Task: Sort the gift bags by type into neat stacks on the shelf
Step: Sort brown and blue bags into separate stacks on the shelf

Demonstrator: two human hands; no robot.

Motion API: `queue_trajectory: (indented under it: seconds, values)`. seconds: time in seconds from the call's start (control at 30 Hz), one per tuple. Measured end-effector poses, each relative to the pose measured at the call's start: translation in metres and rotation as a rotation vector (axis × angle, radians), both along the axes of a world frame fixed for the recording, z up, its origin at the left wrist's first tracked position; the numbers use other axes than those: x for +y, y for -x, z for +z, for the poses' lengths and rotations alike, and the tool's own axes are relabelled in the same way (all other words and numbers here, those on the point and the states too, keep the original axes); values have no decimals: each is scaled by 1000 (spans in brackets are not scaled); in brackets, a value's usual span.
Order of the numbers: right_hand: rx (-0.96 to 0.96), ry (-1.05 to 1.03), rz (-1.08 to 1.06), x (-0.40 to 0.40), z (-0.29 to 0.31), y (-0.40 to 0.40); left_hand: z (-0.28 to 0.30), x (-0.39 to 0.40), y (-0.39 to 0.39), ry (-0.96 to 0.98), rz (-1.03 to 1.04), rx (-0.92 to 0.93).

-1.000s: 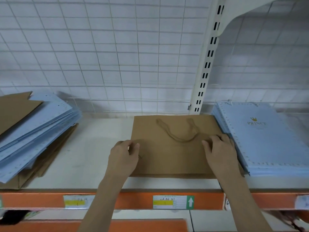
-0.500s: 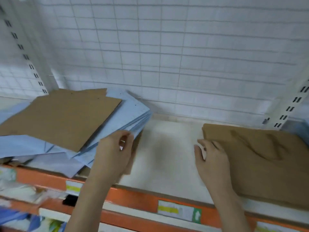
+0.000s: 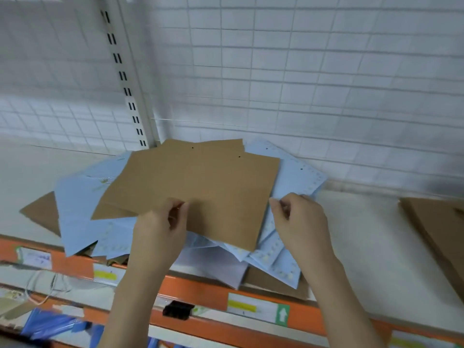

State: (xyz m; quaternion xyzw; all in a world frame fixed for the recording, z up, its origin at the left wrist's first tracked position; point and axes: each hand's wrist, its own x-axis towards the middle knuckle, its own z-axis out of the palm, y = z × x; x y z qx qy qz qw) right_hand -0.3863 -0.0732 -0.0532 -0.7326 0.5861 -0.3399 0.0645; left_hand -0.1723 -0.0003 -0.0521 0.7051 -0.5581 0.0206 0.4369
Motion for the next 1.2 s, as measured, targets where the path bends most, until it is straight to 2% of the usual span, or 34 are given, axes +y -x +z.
queue_trajectory:
  seconds: [0.13,0.27,0.33,0.57,0.73,0.83,0.9,1.0,1.1,1.2]
  values:
    - [200,-151,-86,-11,9,-25,-1,-3,-22,4,22,17]
    - [222,-394,-74,-16,11,-38,-4,-11,-32,-18,-5,45]
    - [145,-430,-68,-17,9,-40,-6,-15,-34,-17,-16,34]
    - [-227,-273,-124,-7,19,-27,-2,-29,-51,-46,47,0]
    - [-304,-256,-191,2,9,2,13,-42,-72,-84,125,9]
    - [-340,-240,-199,8,4,5,14,-52,-89,-295,272,-7]
    - [-361,-218,-196,9,2,4,12,-55,-101,-471,404,92]
    - [-381,-214,-195,10,2,2,5,-53,-109,-585,460,151]
    - [-388,-218,-188,9,1,0,4,-51,-108,-537,479,163]
    - [-405,-199,-172,9,0,-3,5,-46,-107,-378,514,170]
